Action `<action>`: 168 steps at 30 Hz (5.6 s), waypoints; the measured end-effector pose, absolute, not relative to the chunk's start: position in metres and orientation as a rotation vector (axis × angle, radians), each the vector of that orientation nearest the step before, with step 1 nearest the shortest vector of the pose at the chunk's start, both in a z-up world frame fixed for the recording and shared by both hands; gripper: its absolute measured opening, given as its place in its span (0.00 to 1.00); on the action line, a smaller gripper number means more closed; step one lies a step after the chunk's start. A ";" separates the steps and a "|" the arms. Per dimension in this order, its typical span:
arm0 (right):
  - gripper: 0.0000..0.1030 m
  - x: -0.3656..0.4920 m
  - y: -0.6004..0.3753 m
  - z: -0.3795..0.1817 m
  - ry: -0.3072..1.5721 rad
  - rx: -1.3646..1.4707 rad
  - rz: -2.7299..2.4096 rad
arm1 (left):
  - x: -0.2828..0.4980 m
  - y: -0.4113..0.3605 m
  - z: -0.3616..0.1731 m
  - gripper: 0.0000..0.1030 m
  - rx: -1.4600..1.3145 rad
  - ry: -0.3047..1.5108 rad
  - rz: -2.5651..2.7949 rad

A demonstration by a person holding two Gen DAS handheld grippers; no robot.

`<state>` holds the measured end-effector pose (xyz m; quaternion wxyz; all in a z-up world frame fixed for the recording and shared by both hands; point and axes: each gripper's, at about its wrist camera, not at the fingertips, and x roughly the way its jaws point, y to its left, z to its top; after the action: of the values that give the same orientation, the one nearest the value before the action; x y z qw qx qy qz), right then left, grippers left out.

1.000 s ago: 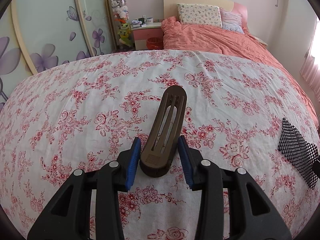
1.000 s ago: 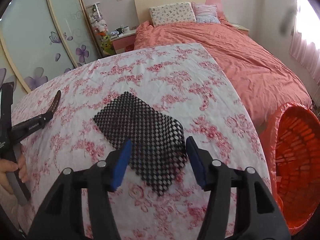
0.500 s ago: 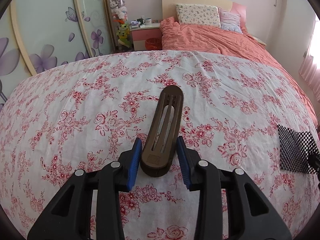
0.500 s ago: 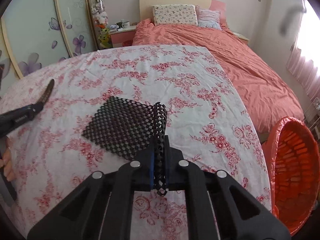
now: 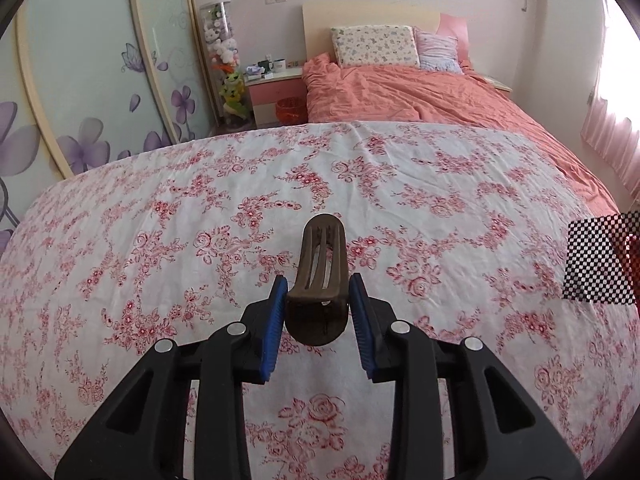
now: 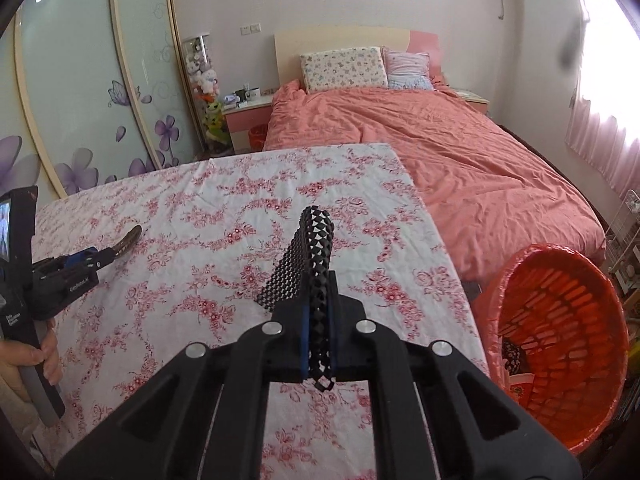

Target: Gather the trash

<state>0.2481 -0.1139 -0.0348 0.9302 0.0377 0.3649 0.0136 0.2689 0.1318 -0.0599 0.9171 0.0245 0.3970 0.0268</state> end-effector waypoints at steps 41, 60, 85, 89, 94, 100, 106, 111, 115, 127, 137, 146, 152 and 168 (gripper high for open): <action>0.07 0.133 -0.217 0.039 0.584 0.188 -0.136 | 0.180 0.009 0.021 0.32 0.074 0.706 -0.179; 0.08 0.106 -0.336 0.014 0.572 0.315 -0.273 | 0.166 -0.152 0.019 0.32 0.104 0.688 -0.532; 0.81 0.085 -0.348 -0.001 0.545 0.302 -0.357 | 0.160 -0.145 -0.012 0.75 0.121 0.740 -0.424; 0.92 0.057 -0.315 0.017 0.497 0.240 -0.398 | 0.128 -0.109 0.001 0.87 0.125 0.663 -0.337; 0.96 0.014 -0.266 0.034 0.424 0.118 -0.493 | 0.089 -0.074 0.008 0.95 0.128 0.583 -0.237; 0.96 -0.022 -0.214 0.030 0.438 0.024 -0.459 | 0.042 -0.041 0.007 0.98 0.117 0.511 -0.134; 0.96 -0.051 -0.173 0.014 0.430 -0.017 -0.518 | 0.011 -0.013 0.001 0.98 0.050 0.510 -0.071; 0.96 -0.063 -0.161 0.006 0.478 0.013 -0.525 | -0.005 0.002 0.000 0.98 0.025 0.495 -0.024; 0.96 -0.066 -0.159 0.000 0.505 0.056 -0.506 | -0.015 0.011 -0.002 0.98 0.013 0.475 0.014; 0.96 -0.058 -0.161 -0.006 0.589 0.081 -0.511 | -0.014 0.016 -0.012 0.98 -0.007 0.552 0.030; 0.96 -0.061 -0.164 -0.003 0.594 0.103 -0.514 | -0.014 0.017 -0.010 0.98 -0.011 0.555 0.036; 0.96 -0.062 -0.168 -0.002 0.597 0.110 -0.517 | -0.015 0.016 -0.008 0.98 -0.005 0.552 0.029; 0.96 -0.063 -0.168 -0.001 0.589 0.111 -0.509 | -0.018 0.013 -0.002 0.98 -0.001 0.531 0.019; 0.96 -0.063 -0.168 0.000 0.586 0.112 -0.503 | -0.018 0.009 0.001 0.98 0.002 0.523 0.012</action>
<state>-0.0626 -0.1680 0.0001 0.9248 0.0545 0.2858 -0.2453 -0.0180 0.0086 0.0010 0.9660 0.0008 0.2586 0.0059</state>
